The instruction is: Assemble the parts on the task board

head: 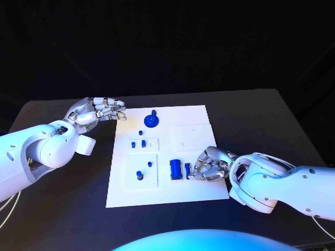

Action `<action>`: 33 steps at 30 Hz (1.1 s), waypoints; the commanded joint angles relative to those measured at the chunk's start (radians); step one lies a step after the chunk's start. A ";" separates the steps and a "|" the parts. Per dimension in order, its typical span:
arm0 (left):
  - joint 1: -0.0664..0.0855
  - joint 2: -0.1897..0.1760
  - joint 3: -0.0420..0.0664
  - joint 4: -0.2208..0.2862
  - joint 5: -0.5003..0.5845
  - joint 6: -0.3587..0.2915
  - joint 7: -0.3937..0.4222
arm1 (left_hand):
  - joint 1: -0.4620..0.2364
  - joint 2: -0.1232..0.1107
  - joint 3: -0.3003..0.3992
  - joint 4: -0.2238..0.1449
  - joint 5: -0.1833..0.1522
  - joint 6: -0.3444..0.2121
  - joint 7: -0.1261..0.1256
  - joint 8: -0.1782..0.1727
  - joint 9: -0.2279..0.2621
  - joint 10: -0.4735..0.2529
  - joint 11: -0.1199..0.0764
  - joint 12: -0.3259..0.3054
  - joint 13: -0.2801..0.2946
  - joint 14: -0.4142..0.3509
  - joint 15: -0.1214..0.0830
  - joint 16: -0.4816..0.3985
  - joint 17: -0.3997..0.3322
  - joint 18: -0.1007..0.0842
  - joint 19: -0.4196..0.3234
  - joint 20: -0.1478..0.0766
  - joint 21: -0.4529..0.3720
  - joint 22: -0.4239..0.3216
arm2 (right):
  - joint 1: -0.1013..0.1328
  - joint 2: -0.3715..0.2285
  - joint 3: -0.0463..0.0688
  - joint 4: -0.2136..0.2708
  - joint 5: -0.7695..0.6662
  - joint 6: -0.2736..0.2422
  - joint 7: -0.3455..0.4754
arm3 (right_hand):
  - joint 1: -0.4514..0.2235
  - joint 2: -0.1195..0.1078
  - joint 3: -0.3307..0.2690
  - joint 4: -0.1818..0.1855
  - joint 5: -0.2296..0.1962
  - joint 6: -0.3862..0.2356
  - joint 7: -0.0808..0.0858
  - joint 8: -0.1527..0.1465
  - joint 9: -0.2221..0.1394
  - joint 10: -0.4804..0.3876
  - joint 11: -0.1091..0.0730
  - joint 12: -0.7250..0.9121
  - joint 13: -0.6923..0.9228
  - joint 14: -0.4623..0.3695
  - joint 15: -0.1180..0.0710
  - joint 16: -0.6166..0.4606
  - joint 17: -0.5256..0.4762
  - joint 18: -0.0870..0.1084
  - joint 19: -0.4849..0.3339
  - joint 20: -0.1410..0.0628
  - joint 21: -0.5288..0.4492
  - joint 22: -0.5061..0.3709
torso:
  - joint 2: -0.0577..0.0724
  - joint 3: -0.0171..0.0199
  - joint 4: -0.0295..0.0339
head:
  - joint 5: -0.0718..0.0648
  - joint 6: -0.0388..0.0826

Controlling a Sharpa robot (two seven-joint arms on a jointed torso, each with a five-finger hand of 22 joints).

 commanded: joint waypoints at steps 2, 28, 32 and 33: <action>-0.002 0.002 0.001 0.002 0.004 0.014 0.008 | -0.011 -0.001 -0.002 0.005 0.002 -0.003 0.006 -0.006 0.001 0.001 0.006 -0.004 0.001 -0.001 0.005 -0.006 0.001 0.011 0.006 0.003 -0.004 -0.001 | 0.006 -0.010 0.000 0.000 0.012 0.000 0.049 | -0.037 -0.004 -0.049 0.047 0.004 0.001 0.010 -0.006 0.001 0.067 0.002 -0.009 0.210 0.092 0.000 -0.001 0.181 -0.005 0.092 -0.001 -0.009 0.251 | -0.002 -0.0006 -0.0001 | 0.002 0.005; -0.021 0.068 0.000 -0.069 0.118 -0.130 0.094 | -0.010 -0.011 0.001 0.035 0.002 -0.031 0.017 -0.027 0.000 -0.037 0.025 -0.030 -0.003 -0.093 0.039 -0.133 0.008 0.010 -0.051 0.047 -0.155 -0.100 | 0.141 0.167 0.030 -0.473 0.761 -0.081 0.805 | 0.192 0.092 -0.134 0.046 0.006 -0.175 0.097 -0.114 -0.015 -0.448 0.079 -0.834 -0.386 -0.236 0.068 -0.615 -0.668 0.166 -0.313 0.066 -1.176 -0.172 | -0.050 -0.0151 -0.0036 | 0.036 0.097; -0.023 0.099 0.001 -0.103 0.160 -0.188 0.130 | -0.010 -0.012 -0.016 0.051 0.002 -0.077 0.019 -0.057 -0.025 -0.105 0.051 -0.038 -0.008 -0.179 0.073 -0.222 -0.029 -0.004 -0.110 0.063 -0.257 -0.171 | 0.142 0.229 0.038 -0.586 0.881 -0.039 0.866 | 0.207 0.077 -0.063 0.046 0.007 -0.207 0.134 -0.132 -0.036 -0.531 0.129 -1.109 -0.671 -0.399 0.133 -0.906 -0.774 0.162 -0.435 0.121 -1.378 -0.359 | -0.058 -0.0147 -0.0013 | 0.042 0.119; -0.024 0.105 0.001 -0.110 0.168 -0.199 0.135 | -0.012 -0.010 -0.027 0.059 0.002 -0.091 0.010 -0.067 -0.036 -0.130 0.060 -0.039 -0.009 -0.200 0.082 -0.246 -0.043 -0.014 -0.123 0.064 -0.285 -0.192 | 0.142 0.239 0.039 -0.605 0.898 -0.031 0.874 | 0.206 0.075 -0.044 0.046 0.007 -0.204 0.142 -0.137 -0.045 -0.515 0.135 -1.154 -0.745 -0.407 0.139 -0.968 -0.802 0.163 -0.443 0.139 -1.416 -0.408 | -0.059 -0.0143 -0.0005 | 0.043 0.125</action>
